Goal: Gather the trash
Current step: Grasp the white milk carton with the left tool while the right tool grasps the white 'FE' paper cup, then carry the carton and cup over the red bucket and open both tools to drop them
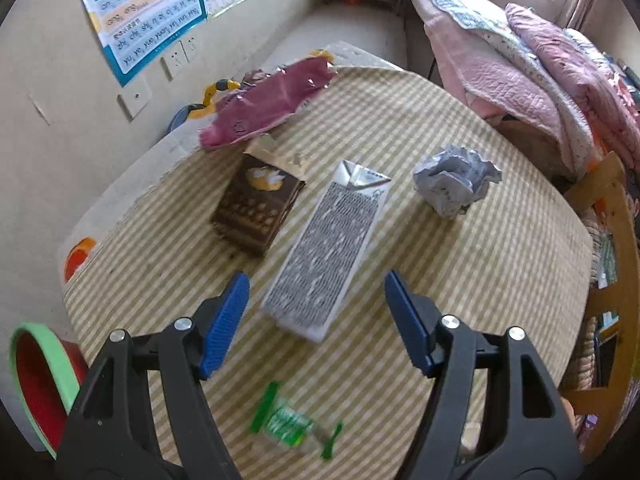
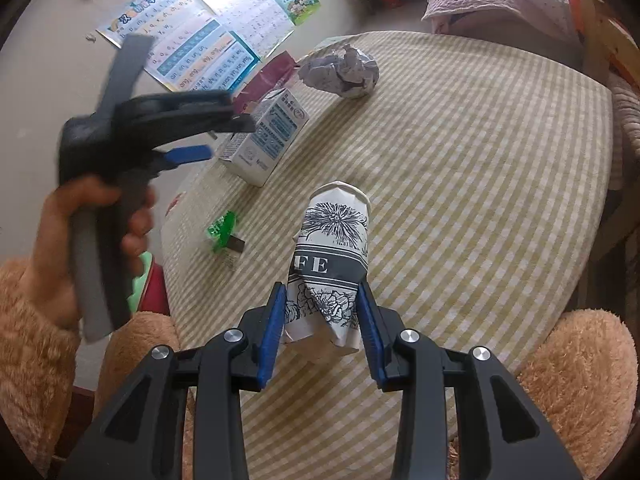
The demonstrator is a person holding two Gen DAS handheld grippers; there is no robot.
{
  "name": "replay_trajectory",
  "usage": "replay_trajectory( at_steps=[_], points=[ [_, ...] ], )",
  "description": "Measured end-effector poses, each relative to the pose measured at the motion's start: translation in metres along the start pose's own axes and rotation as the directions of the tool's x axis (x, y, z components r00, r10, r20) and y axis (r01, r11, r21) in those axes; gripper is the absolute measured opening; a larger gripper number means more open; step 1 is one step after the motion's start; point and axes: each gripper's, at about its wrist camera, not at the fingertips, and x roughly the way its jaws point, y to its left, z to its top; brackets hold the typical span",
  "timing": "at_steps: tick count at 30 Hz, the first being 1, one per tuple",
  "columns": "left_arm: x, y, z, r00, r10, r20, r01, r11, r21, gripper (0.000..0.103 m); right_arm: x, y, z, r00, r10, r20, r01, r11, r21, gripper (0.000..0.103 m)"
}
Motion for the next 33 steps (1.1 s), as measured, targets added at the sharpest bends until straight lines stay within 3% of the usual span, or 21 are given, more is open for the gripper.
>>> replay_trajectory(
  at_steps=[5,8,13,17,19,22,27,30,33],
  points=[
    [0.021,-0.005,0.003,0.997,0.064,-0.042,-0.062,0.997,0.036,0.066,-0.005,-0.008,-0.003,1.000,0.017,0.002,-0.017,1.000,0.012,0.035],
    [0.027,-0.001,-0.004,0.995,0.069,-0.068,-0.067,0.997,0.035,0.052,-0.003,-0.009,-0.002,1.000,0.024,0.001,-0.024,1.000,0.015,0.035],
    [0.015,0.003,-0.013,0.996,0.077,-0.038,-0.076,0.997,0.016,0.044,-0.003,-0.010,-0.001,0.999,0.030,0.010,-0.031,0.999,0.013,0.035],
    [-0.012,0.002,-0.028,0.997,0.068,0.042,-0.069,0.997,0.021,0.039,-0.001,-0.010,0.005,0.998,0.036,0.041,-0.037,0.999,0.015,0.035],
    [-0.030,0.009,-0.039,0.995,0.059,0.077,-0.057,0.998,-0.024,0.038,0.001,-0.010,0.012,0.997,0.036,0.062,-0.037,0.999,0.013,0.035],
    [-0.041,0.019,-0.050,0.996,0.044,0.072,-0.037,0.994,-0.105,0.037,0.004,-0.008,0.020,0.995,0.058,0.081,-0.058,0.998,0.000,0.035],
    [-0.054,0.022,-0.069,0.997,0.066,0.051,-0.059,0.988,-0.143,0.037,-0.002,-0.011,0.023,0.989,0.107,0.098,-0.106,0.994,-0.013,0.035],
    [-0.067,0.039,-0.077,0.997,0.063,0.040,-0.051,0.970,-0.237,0.037,-0.003,-0.015,0.025,0.987,0.125,0.098,-0.125,0.992,-0.008,0.035],
    [-0.076,0.062,-0.082,0.995,0.098,0.002,-0.093,0.948,-0.304,0.037,-0.003,-0.022,0.025,0.987,0.135,0.087,-0.137,0.991,0.011,0.035]
  ],
)
